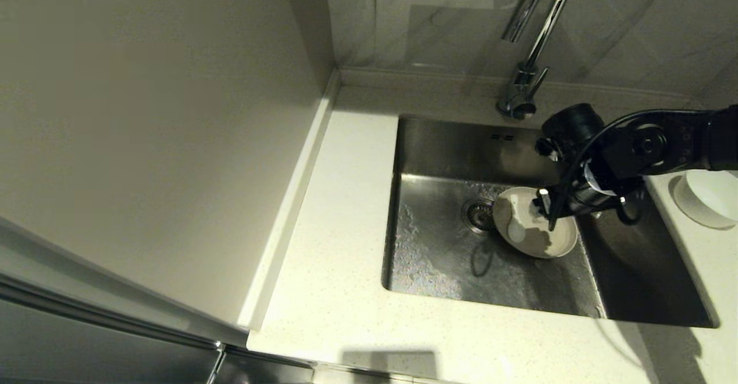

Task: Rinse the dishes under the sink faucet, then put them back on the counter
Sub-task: Put a spoon back to the table from the sink

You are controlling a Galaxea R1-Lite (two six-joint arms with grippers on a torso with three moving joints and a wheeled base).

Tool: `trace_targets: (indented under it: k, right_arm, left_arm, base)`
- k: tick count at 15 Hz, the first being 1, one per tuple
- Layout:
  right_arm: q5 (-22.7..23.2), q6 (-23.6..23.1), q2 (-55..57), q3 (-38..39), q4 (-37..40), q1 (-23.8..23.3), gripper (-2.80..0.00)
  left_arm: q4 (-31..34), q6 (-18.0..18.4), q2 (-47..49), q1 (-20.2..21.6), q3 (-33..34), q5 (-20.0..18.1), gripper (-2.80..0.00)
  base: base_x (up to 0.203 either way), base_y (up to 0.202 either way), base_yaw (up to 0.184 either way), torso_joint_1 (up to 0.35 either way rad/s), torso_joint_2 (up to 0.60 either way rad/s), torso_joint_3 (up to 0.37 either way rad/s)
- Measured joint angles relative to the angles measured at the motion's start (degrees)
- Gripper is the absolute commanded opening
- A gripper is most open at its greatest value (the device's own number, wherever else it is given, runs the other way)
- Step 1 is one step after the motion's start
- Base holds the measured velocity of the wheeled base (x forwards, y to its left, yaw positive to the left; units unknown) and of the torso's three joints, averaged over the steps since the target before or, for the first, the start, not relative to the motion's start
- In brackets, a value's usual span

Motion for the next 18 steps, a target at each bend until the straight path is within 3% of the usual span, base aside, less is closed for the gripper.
trace_targets:
  k: [4, 8, 13, 18]
  right_arm:
    - [5.47, 14.24, 8.30, -9.03, 0.07, 0.55, 0.00]
    - [8.62, 22.56, 16.79, -15.12, 0.02, 0.37, 0.00]
    - [8.06, 21.83, 24.99, -21.13, -6.49, -1.86, 0.00]
    - [3.66, 15.41, 26.60, -21.42, -10.23, -6.06, 0.00]
  left_arm:
    - [0.00, -0.01, 0.00, 0.00, 0.00, 0.00, -2.80]
    - [0.00, -0.01, 0.00, -0.02, 0.00, 0.00, -2.80]
    - [0.00, -0.04, 0.00, 0.00, 0.00, 0.01, -2.80]
    - [0.00, -0.03, 0.00, 0.00, 0.00, -0.01, -2.80]
  base:
    - [0.000, 0.000, 0.000, 0.000, 0.00, 0.000]
    - [0.000, 0.000, 0.000, 0.000, 0.00, 0.000]
    - [0.000, 0.000, 0.000, 0.000, 0.00, 0.000]
    - [0.000, 0.000, 0.000, 0.000, 0.00, 0.000]
